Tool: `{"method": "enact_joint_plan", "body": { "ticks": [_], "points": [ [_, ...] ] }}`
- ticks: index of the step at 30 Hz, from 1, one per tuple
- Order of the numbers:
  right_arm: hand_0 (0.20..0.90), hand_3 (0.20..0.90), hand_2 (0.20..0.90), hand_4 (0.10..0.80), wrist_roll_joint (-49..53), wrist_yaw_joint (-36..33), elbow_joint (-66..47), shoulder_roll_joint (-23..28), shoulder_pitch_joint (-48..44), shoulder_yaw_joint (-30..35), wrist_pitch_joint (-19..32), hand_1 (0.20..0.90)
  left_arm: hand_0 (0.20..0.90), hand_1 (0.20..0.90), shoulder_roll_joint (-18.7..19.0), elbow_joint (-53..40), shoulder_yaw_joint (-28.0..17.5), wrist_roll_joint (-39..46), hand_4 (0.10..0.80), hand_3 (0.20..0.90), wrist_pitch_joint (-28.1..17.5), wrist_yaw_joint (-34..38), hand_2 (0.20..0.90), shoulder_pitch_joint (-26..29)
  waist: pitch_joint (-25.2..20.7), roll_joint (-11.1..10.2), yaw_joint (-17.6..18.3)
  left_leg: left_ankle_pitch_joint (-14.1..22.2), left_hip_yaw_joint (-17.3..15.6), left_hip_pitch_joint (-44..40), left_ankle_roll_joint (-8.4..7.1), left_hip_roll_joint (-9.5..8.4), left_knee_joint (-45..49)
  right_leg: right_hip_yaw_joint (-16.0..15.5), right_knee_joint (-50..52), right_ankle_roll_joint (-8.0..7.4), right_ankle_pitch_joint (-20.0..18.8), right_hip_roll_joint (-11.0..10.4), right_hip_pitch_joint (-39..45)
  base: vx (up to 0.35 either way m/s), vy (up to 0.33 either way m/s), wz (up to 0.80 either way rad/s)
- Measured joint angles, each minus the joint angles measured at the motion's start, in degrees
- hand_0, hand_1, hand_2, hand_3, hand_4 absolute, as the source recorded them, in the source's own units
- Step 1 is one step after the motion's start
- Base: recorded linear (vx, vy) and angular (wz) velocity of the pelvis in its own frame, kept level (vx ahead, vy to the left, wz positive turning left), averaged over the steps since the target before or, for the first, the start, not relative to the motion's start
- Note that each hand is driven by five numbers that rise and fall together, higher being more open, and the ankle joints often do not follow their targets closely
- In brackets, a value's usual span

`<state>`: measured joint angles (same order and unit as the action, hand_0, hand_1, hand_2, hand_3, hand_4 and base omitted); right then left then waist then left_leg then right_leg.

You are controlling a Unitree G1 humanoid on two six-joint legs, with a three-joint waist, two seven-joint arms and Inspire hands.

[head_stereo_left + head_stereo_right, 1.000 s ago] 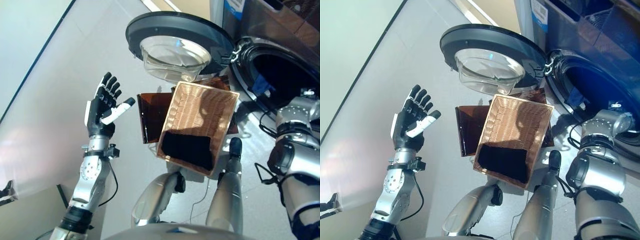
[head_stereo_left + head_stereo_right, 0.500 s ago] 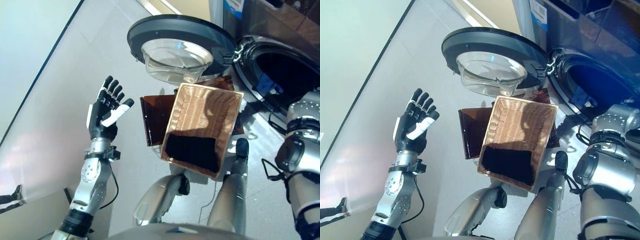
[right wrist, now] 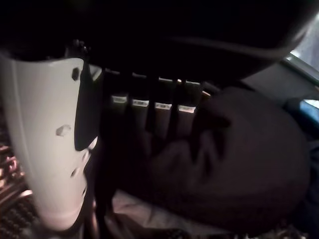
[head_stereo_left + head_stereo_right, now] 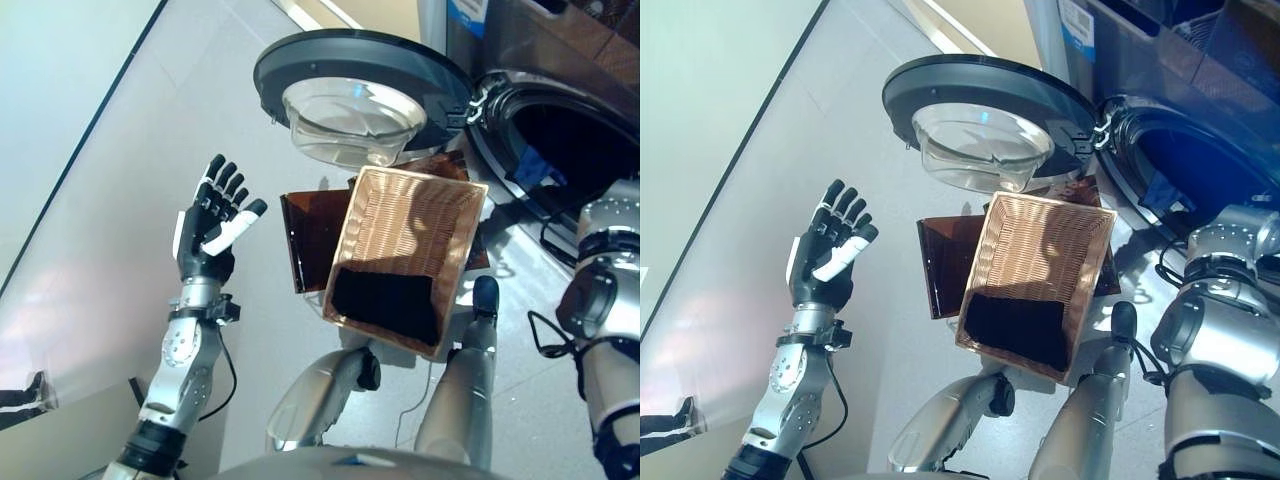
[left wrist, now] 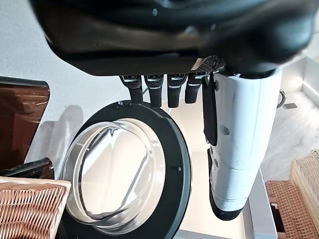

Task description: Pick up the clothes and place them into the washing machine

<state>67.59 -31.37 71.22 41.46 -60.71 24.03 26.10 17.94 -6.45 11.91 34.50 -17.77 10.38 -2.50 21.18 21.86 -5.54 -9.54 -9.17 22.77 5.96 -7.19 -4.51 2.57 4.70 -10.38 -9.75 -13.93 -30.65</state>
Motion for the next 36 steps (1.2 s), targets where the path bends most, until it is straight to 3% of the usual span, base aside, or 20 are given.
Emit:
{"method": "enact_joint_plan", "body": {
  "ticks": [13, 23, 25, 31, 36],
  "points": [
    [0.9, 0.9, 0.9, 0.8, -2.89, -0.18, 0.01, -0.18, 0.03, -1.81, -1.26, 0.9, 0.9, 0.9, -0.01, 0.19, -0.26, 0.02, 0.8, 0.9, 0.0, 0.05, 0.9, -0.16, 0.06, -0.08, 0.22, 0.03, -0.06, 0.01, 0.04, 0.04, 0.01, 0.09, 0.09, -0.21, -0.13, 0.11, -0.04, 0.0, 0.0, 0.0],
    [0.9, 0.9, 0.9, 0.8, -10.18, -3.96, -0.67, -5.63, 0.42, -4.94, -1.25, 0.9, 0.9, 0.9, -0.2, 0.18, -0.42, 0.03, 0.8, 0.9, -0.05, 1.15, 0.9, -0.89, 0.1, -0.23, 1.85, 0.09, -0.12, -0.02, 0.12, 0.58, 0.01, 0.38, 0.19, -0.15, -0.13, 0.75, -0.14, 0.001, 0.001, -0.01],
    [0.9, 0.9, 0.9, 0.8, -13.62, -5.54, -0.66, -6.42, 0.75, -6.58, -2.65, 0.9, 0.9, 0.9, -0.2, 0.18, -0.42, 0.0, 0.8, 0.9, -0.05, 1.19, 0.9, -1.0, 0.11, -0.27, 1.92, 0.16, -0.13, -0.03, 0.23, 0.64, 0.02, 0.42, 0.21, -0.11, -0.1, 0.84, -0.15, 0.0, 0.0, 0.0],
    [0.9, 0.9, 0.9, 0.8, -30.48, -15.63, -0.73, -12.08, 3.19, -11.96, -11.44, 0.9, 0.9, 0.9, -0.2, 0.25, -0.87, -0.06, 0.8, 0.9, -0.11, 3.67, 0.9, -1.84, -0.29, -3.11, 2.16, 0.19, -0.69, -0.05, 0.27, 0.68, 0.08, 0.96, 1.11, 0.05, 0.08, 0.95, -0.91, -0.027, -0.004, -0.04],
    [0.9, 0.9, 0.9, 0.8, -42.48, -22.4, -0.35, -15.07, 4.77, -13.43, -17.98, 0.9, 0.9, 0.9, -0.2, 0.25, -1.28, -0.38, 0.8, 0.9, -0.12, 5.28, 0.9, -1.79, -0.48, -3.67, 1.67, 0.19, -0.7, -0.16, 0.26, 0.63, 0.18, 1.03, 1.11, 0.06, 0.08, 0.91, -0.75, 0.0, 0.0, 0.0]
  ]
}}
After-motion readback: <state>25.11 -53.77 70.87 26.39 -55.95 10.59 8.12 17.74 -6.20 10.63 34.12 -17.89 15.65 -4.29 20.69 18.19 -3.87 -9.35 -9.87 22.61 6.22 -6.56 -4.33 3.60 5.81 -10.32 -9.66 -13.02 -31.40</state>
